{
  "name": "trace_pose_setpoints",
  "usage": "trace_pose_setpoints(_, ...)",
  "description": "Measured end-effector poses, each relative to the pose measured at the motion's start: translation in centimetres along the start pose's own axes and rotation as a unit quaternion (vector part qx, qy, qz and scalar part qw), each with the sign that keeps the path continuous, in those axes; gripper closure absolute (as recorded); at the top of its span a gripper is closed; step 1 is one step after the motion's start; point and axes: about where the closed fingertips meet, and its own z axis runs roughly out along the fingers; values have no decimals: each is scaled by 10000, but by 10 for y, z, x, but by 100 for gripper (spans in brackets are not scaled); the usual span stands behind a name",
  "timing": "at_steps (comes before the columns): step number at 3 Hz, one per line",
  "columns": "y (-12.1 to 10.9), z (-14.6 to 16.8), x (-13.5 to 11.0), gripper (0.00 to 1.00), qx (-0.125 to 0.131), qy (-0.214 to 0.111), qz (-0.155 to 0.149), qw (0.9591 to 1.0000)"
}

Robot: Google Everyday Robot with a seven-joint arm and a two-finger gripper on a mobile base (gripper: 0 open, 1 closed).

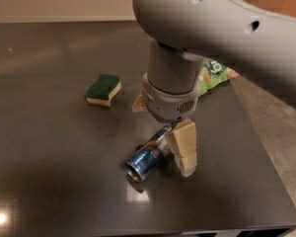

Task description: Place redbull can upright

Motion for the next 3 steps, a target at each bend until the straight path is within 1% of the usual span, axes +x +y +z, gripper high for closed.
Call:
trace_pose_setpoints(1,6,8,-14,0,-44,-181,-573,9982)
trace_pose_setpoints(2,10,17,-23,0,-58,-305,-965,9948)
trace_pose_setpoints(3,14,27,-32,0,-113,-315,-1331,9905)
